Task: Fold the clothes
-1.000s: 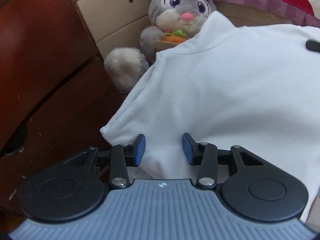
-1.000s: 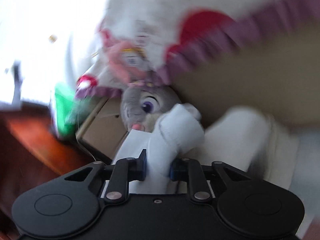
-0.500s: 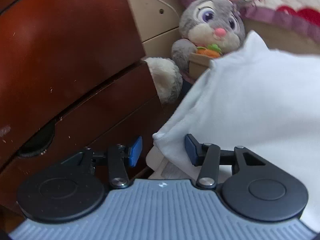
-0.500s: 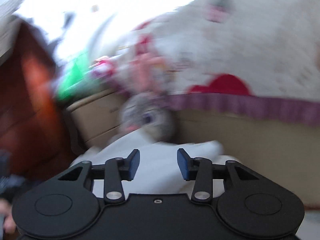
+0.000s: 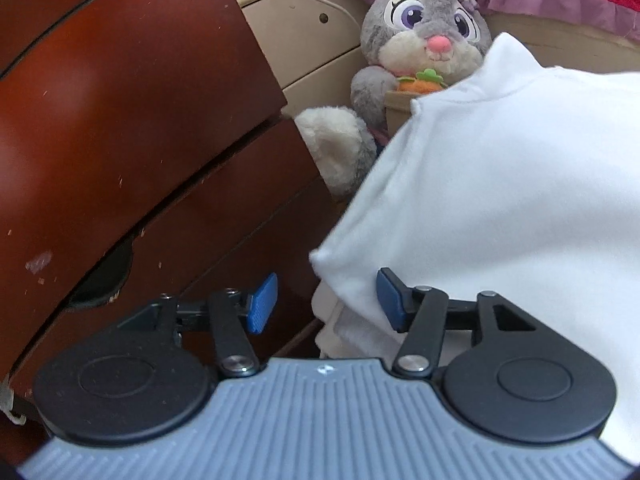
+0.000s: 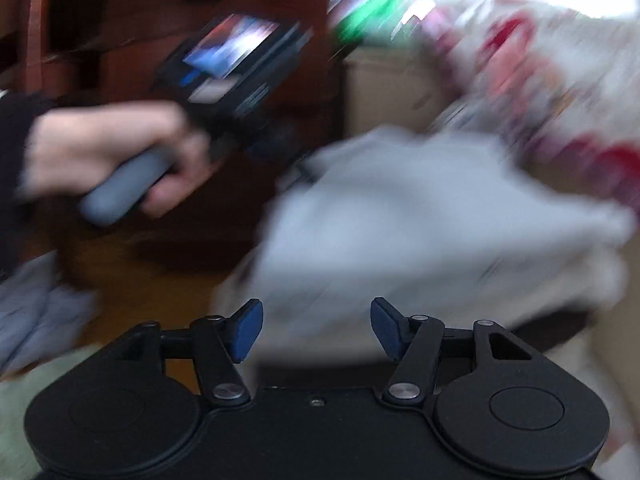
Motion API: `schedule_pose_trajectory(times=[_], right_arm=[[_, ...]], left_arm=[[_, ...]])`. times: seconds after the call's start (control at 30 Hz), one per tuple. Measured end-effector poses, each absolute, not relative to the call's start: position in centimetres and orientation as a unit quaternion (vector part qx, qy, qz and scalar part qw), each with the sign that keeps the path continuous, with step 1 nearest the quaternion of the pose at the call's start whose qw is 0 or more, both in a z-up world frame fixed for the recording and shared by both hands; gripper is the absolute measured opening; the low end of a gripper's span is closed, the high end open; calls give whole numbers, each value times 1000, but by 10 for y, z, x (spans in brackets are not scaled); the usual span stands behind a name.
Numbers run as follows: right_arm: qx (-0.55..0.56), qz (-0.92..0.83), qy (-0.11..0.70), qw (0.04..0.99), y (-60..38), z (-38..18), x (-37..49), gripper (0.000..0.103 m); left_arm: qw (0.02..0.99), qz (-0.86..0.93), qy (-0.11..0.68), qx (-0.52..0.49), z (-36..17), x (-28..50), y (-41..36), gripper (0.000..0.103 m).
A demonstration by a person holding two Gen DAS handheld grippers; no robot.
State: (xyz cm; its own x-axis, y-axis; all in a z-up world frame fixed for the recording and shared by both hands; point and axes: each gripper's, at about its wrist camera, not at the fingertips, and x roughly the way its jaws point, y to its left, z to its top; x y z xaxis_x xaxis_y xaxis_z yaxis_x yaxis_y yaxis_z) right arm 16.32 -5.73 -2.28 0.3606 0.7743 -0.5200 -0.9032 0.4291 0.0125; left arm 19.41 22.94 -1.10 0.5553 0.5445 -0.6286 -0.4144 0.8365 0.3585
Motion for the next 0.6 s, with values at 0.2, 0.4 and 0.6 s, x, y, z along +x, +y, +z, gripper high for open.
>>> schedule_pose_trajectory(times=[0.2,0.4,0.6], right_arm=[[-71,469,254,843,-124,-27,152,66],[-35,407,262,874,-189,-14,146,66],[-20,385,246,889,-227,3,126,69]], left_arm=[[872,265,404,75,-10,151,189,68],[888,219,402,35,-3,96,126,77],[901,148,405,53,16,79,51,81]])
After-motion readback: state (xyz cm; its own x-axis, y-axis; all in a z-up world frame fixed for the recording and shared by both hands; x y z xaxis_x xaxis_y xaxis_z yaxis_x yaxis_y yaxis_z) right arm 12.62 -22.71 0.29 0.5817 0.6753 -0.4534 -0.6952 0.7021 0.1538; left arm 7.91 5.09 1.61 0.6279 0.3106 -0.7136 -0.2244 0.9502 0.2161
